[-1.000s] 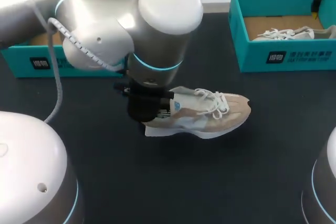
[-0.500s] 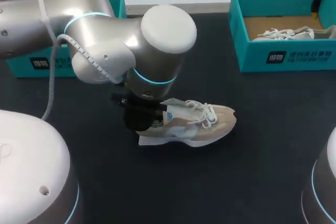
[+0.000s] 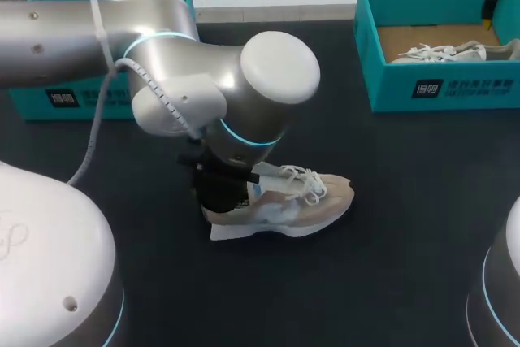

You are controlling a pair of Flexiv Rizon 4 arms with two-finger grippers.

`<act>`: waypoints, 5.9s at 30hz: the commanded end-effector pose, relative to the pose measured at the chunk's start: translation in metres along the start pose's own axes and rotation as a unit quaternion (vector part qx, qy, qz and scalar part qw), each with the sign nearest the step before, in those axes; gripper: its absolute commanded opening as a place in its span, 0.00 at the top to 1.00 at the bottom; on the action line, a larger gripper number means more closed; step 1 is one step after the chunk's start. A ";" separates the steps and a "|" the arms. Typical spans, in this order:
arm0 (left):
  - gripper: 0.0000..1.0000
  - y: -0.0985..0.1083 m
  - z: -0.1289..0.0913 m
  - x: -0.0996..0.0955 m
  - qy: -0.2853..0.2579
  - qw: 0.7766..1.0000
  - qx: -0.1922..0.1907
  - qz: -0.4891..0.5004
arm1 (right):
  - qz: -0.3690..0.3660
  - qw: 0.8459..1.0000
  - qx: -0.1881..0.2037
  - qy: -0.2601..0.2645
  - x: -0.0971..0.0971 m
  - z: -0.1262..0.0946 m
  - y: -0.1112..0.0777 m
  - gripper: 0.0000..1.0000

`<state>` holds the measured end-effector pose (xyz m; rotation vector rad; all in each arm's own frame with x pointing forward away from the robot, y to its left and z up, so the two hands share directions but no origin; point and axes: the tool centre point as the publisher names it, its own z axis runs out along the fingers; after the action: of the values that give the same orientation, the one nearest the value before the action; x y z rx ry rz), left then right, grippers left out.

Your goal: Take the shoe out of the shoebox, open the shoe tongue, remove and reinsert the insole, then place the shoe into the shoebox

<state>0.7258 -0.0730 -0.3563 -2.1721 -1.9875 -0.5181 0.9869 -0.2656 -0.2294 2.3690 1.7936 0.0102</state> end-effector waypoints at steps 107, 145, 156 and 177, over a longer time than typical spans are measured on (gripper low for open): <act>0.00 -0.062 0.085 0.107 -0.521 0.383 0.483 -0.590 | 0.000 1.000 -0.001 0.001 0.000 0.000 0.000 0.00; 0.00 -0.031 0.058 0.029 -0.522 0.401 0.506 -0.557 | 0.000 1.000 -0.001 0.001 0.000 0.000 0.000 0.00; 0.00 -0.039 0.044 0.002 -0.522 0.359 0.523 -0.570 | 0.000 1.000 -0.001 0.001 0.000 0.000 0.000 0.00; 0.00 -0.020 0.033 -0.037 -0.544 0.340 0.517 -0.567 | 0.000 1.000 -0.001 0.001 0.000 0.000 0.000 0.00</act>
<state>0.7037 -0.0857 -0.3966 0.2439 -2.5040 2.0718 0.9869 -0.2656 -0.2295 2.3690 1.7936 0.0102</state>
